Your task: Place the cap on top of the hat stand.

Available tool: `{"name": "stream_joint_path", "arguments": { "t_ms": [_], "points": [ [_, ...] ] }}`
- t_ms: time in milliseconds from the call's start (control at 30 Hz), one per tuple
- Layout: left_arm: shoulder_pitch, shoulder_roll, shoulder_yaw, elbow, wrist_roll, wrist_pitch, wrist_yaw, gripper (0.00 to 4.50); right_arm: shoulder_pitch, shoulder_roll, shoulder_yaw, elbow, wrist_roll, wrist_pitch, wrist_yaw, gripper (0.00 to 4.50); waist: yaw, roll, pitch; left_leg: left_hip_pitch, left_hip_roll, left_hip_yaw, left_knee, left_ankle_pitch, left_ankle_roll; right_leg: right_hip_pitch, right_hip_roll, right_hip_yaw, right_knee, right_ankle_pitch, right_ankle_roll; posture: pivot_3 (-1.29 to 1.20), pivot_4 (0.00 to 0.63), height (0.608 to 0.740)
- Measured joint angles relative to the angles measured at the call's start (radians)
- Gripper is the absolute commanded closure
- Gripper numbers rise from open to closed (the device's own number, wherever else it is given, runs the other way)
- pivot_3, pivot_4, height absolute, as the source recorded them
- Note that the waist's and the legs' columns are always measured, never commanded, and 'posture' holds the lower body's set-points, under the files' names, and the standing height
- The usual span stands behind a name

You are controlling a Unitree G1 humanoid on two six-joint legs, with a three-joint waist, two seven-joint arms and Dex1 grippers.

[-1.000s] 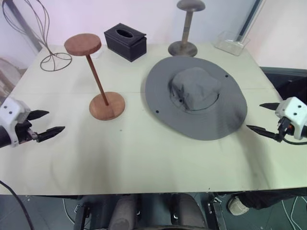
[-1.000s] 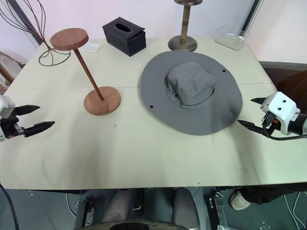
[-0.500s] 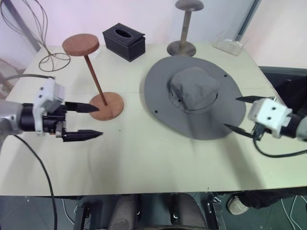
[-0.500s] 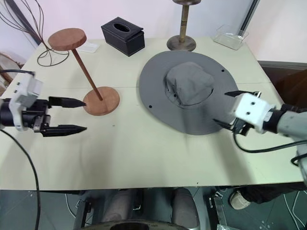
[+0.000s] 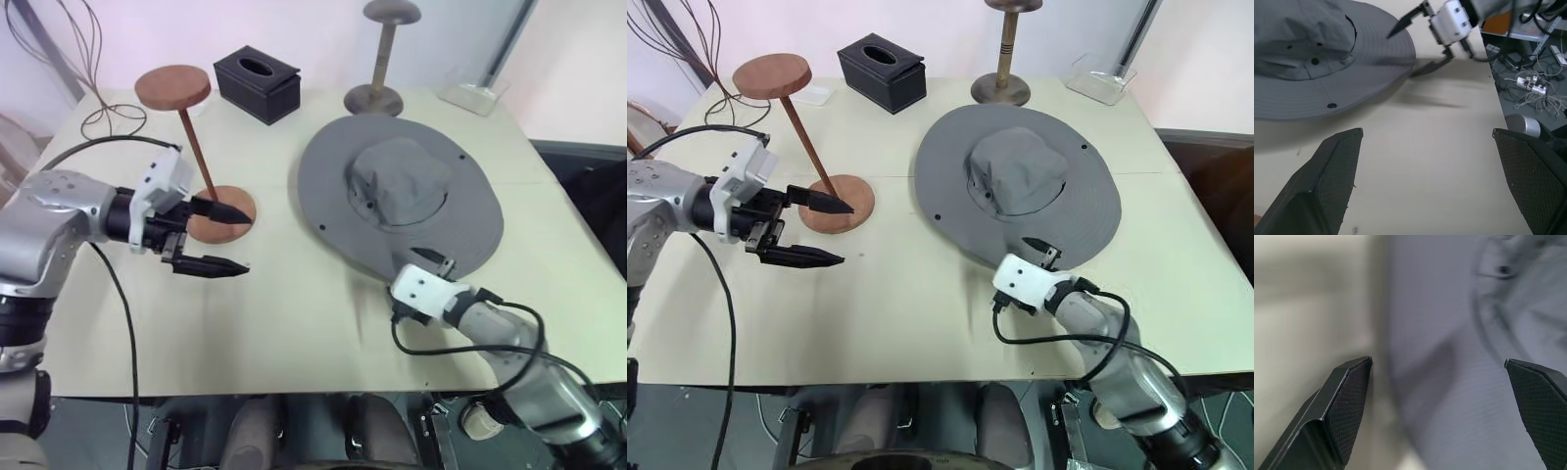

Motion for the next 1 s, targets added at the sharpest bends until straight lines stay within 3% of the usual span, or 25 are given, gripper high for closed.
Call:
{"name": "stream_joint_path", "arguments": {
  "t_ms": [333, 433, 667, 833, 1000],
  "points": [
    [-0.038, -0.03, -0.006, 0.005, -0.001, 0.011, -0.007, 0.04, -0.114, 0.125, -0.014, 0.317, -0.076, -0.145, -0.237, 0.06, 0.008, -0.009, -0.005, 0.004, 0.0, -0.003, 0.001, 0.0, 0.0, 0.003, -0.001, 0.0, -0.001, 0.0, -0.001, 0.0, 0.15, 0.74],
    [-0.039, -0.034, -0.006, 0.008, -0.001, 0.01, -0.002, 0.0, -0.126, 0.13, -0.036, 0.375, -0.066, -0.186, -0.249, 0.94, 0.009, -0.009, -0.005, 0.004, 0.0, -0.005, 0.001, 0.0, 0.0, 0.004, -0.001, 0.0, -0.001, 0.0, -0.001, 0.0, 0.15, 0.74],
    [-0.051, -0.048, -0.004, 0.013, -0.001, 0.013, 0.022, 0.0, -0.091, 0.128, -0.089, 0.385, -0.022, -0.206, -0.181, 4.48, 0.008, -0.009, -0.005, 0.003, 0.0, -0.004, -0.001, 0.0, 0.0, 0.005, -0.001, 0.002, -0.001, 0.0, 0.001, 0.0, 0.15, 0.74],
    [-0.044, -0.054, 0.006, 0.013, -0.003, 0.023, 0.047, 0.0, -0.055, 0.122, -0.134, 0.309, 0.013, -0.167, -0.098, 4.48, 0.005, -0.007, -0.004, 0.003, 0.0, -0.003, -0.002, 0.0, 0.0, 0.003, 0.001, 0.003, 0.0, 0.001, 0.004, 0.0, 0.15, 0.74],
    [0.014, -0.066, 0.108, -0.027, -0.061, 0.087, 0.143, 0.0, -0.031, 0.144, -0.29, 0.067, 0.269, -0.045, 0.093, 4.48, -0.003, -0.002, -0.001, 0.003, 0.002, -0.003, -0.003, 0.0, 0.0, 0.002, 0.003, 0.004, 0.001, 0.002, 0.005, 0.0, 0.15, 0.74]
  ]
}}
